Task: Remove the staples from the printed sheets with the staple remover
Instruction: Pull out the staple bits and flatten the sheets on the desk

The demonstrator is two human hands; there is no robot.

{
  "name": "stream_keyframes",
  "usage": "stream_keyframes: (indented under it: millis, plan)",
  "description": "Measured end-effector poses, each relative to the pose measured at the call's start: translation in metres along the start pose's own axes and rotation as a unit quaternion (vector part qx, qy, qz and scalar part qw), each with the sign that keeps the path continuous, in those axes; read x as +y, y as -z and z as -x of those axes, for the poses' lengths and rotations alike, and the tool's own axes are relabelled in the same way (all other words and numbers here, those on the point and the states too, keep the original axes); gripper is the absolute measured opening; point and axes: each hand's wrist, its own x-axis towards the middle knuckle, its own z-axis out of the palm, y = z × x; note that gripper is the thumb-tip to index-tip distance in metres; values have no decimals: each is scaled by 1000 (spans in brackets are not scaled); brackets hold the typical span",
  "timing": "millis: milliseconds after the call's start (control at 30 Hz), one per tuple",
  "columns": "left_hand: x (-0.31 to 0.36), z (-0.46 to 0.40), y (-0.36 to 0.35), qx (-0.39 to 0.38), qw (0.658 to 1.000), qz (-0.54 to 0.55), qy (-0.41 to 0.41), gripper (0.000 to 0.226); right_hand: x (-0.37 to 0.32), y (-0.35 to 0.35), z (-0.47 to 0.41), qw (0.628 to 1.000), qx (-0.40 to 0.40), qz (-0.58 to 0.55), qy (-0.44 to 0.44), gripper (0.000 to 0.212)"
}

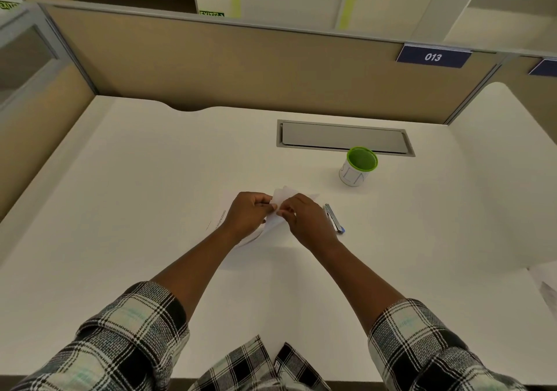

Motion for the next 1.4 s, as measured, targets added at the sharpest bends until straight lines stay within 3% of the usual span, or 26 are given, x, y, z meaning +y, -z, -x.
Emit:
stream_keyframes:
  millis: [333, 600, 900, 1100, 1200, 1400]
  plan:
    - [4, -2, 1, 1, 1000, 8, 11, 7, -2, -6, 2, 998, 34, 44, 26, 6]
    - [5, 3, -2, -4, 1000, 29, 5, 12, -8, -5, -2, 999, 19, -6, -30, 21]
    - [9, 8, 1, 6, 992, 118, 35, 6, -14, -6, -6, 989, 64, -107, -78, 24]
    - [10, 8, 5, -9, 988, 147, 49, 8, -11, -11, -5, 986, 72, -100, -111, 24]
    - [10, 9, 8, -39, 984, 164, 51, 22, -10, -11, -6, 987, 65, -94, -113, 14]
    - [7, 10, 5, -22, 999, 38, -29, 33, -10, -10, -7, 991, 52, -71, -98, 18]
